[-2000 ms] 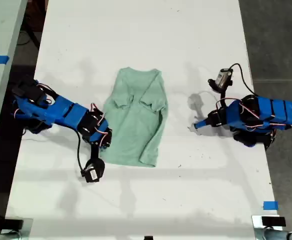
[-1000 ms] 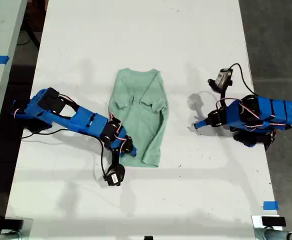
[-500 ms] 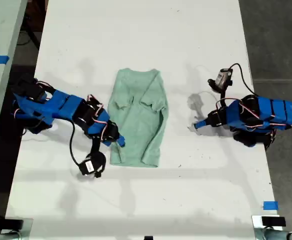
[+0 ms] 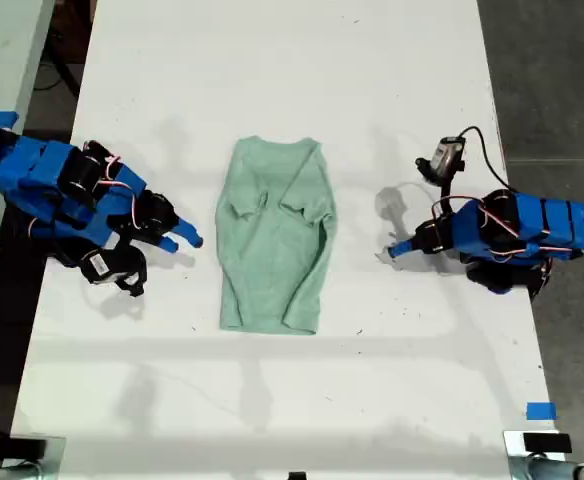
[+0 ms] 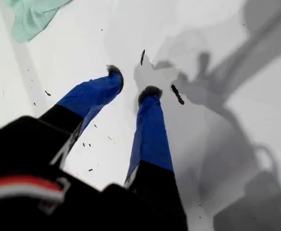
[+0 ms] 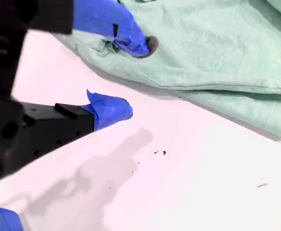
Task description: Fold t shirt
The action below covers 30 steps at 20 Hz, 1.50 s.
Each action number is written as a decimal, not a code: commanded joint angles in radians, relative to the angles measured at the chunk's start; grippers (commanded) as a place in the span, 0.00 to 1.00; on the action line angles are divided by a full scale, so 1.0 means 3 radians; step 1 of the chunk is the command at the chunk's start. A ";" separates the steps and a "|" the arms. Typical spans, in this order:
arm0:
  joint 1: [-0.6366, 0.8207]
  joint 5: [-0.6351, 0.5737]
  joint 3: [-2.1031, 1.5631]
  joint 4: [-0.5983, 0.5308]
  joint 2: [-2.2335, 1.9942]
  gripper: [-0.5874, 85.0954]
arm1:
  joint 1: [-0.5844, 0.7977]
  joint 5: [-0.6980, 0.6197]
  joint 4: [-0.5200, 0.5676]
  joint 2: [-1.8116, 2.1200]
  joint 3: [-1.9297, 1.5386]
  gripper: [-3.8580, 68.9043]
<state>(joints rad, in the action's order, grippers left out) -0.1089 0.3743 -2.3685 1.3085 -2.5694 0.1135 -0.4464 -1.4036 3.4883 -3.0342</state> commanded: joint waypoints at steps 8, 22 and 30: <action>0.0041 -0.0041 -0.1616 -0.0966 -0.1406 0.17 | 0.0041 -0.0026 0.0077 0.0041 -0.0199 0.20; 0.0506 -0.0542 -0.2828 -0.0987 -0.3180 0.08 | 0.0041 -0.0020 0.0077 0.0036 -0.0199 0.19; 0.0481 -0.0557 -0.2838 -0.0982 -0.3180 0.06 | 0.0031 -0.0015 0.0077 0.0036 -0.0199 0.19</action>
<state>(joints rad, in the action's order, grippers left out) 0.0230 0.2148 -3.2030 1.0293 -3.5159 0.1135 -0.4464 -1.4036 3.4883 -3.0342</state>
